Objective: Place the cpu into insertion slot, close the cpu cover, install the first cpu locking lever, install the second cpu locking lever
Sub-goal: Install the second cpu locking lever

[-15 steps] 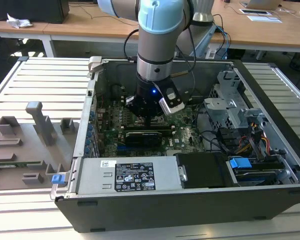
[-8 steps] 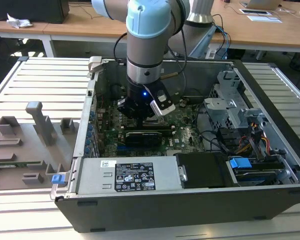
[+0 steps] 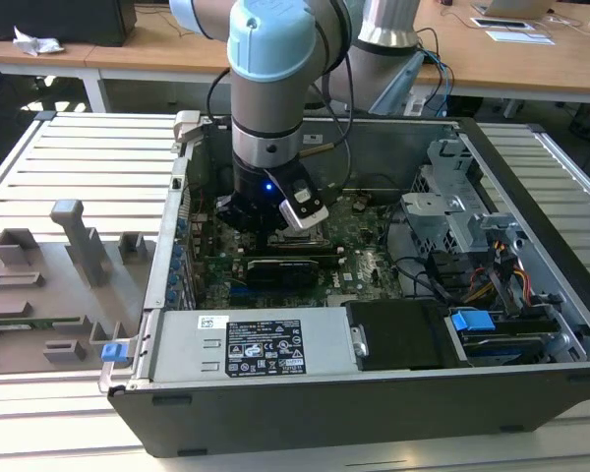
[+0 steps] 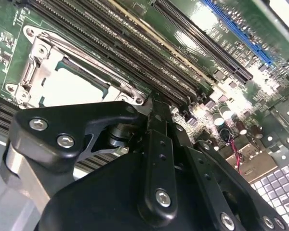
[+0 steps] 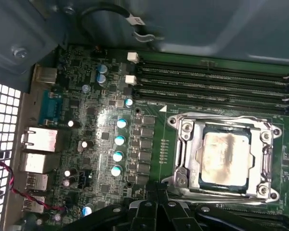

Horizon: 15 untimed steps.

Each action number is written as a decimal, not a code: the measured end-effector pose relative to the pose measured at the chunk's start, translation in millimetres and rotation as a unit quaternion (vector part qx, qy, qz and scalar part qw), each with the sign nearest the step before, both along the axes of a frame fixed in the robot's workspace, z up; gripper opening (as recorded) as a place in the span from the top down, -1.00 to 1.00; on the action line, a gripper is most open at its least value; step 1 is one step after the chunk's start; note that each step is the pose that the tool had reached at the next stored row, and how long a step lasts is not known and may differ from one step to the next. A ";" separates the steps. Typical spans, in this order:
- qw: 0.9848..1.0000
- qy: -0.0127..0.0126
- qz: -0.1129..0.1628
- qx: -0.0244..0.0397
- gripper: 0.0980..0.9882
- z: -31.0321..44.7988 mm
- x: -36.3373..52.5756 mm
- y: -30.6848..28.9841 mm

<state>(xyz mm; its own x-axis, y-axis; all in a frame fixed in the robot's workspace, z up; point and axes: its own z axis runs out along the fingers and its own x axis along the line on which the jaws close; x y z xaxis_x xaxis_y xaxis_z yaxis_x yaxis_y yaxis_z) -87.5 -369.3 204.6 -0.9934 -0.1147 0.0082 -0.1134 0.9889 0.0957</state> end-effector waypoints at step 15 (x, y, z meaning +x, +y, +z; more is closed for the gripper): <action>1.000 -0.001 0.009 0.014 0.97 10.7 1.1 7.6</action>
<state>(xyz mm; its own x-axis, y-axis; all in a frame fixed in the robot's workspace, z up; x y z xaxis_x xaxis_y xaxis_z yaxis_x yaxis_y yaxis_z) -86.4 -361.7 215.3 -0.9910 -0.1335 0.0039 -0.1320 0.9837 0.1224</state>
